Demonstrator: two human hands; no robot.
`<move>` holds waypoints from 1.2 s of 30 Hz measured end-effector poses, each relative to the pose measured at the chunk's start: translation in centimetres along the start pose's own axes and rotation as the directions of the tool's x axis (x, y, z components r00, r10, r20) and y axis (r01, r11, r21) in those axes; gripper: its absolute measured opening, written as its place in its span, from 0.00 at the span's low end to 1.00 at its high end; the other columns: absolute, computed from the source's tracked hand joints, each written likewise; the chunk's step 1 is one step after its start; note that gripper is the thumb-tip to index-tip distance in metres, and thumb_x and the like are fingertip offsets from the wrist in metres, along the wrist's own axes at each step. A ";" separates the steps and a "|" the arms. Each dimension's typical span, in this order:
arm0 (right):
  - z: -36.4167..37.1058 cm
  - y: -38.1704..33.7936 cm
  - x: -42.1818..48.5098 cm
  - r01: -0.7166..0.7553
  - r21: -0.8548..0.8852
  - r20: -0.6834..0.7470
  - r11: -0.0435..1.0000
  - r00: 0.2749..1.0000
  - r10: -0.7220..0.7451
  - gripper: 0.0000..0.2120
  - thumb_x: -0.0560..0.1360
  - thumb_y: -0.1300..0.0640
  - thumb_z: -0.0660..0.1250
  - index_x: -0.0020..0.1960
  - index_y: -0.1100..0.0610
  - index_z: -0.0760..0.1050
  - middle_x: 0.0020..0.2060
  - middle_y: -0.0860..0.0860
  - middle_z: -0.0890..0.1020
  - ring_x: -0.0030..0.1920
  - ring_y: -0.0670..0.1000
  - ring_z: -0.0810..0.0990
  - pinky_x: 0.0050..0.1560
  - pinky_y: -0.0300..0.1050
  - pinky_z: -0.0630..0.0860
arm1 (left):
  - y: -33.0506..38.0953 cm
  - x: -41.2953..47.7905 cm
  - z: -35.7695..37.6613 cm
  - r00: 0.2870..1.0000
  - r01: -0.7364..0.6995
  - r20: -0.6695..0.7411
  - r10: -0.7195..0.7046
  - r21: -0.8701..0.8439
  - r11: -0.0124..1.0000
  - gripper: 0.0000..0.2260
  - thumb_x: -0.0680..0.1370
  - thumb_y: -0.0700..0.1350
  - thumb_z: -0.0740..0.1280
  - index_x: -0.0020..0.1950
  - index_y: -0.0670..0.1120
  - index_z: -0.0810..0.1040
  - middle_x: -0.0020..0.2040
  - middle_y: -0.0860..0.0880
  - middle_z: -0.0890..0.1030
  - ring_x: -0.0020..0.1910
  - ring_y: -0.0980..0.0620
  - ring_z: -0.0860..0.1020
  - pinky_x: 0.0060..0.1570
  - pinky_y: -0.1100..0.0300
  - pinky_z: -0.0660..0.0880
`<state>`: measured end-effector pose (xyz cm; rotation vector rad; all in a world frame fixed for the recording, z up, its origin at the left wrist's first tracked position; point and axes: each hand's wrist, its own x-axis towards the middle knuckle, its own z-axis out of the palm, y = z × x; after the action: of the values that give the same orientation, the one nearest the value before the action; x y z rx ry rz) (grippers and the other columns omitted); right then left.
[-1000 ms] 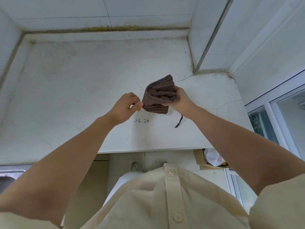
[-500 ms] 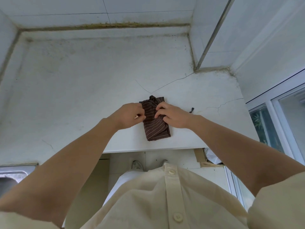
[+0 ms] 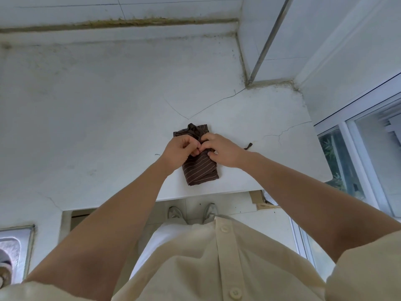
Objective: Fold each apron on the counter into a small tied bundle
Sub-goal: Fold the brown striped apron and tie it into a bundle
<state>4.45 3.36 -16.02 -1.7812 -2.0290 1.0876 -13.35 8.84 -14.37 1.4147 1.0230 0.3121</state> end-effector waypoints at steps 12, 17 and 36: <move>-5.5 -2.8 0.1 -0.424 -0.508 0.070 0.750 0.847 0.526 0.04 0.78 0.61 0.64 0.44 0.59 0.73 0.40 0.52 0.73 0.38 0.53 0.73 0.33 0.43 0.66 | 0.1 1.7 0.6 0.997 0.033 -0.079 -0.008 0.325 0.945 0.07 0.76 0.38 0.68 0.51 0.44 0.74 0.39 0.53 0.84 0.31 0.59 0.81 0.36 0.74 0.71; -6.9 -5.1 2.2 -0.234 -0.256 0.199 0.938 0.937 0.288 0.16 0.80 0.55 0.60 0.36 0.60 0.72 0.34 0.50 0.74 0.35 0.51 0.70 0.34 0.42 0.64 | 0.4 1.6 0.7 0.995 0.062 -0.096 -0.036 0.285 0.957 0.01 0.77 0.40 0.69 0.46 0.45 0.77 0.39 0.52 0.85 0.35 0.54 0.83 0.42 0.65 0.77; -2.2 -3.9 1.6 -0.156 0.332 -0.017 0.930 0.985 0.171 0.15 0.79 0.62 0.56 0.44 0.72 0.76 0.47 0.70 0.76 0.43 0.60 0.72 0.42 0.47 0.66 | -0.3 0.5 0.6 0.974 0.182 -0.097 -0.206 -0.213 0.960 0.06 0.78 0.40 0.69 0.43 0.39 0.81 0.38 0.46 0.80 0.34 0.55 0.75 0.43 0.65 0.74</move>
<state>2.48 5.74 -12.42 -1.8000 -1.5790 1.3315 -12.75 8.78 -14.97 1.1130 1.1830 0.3487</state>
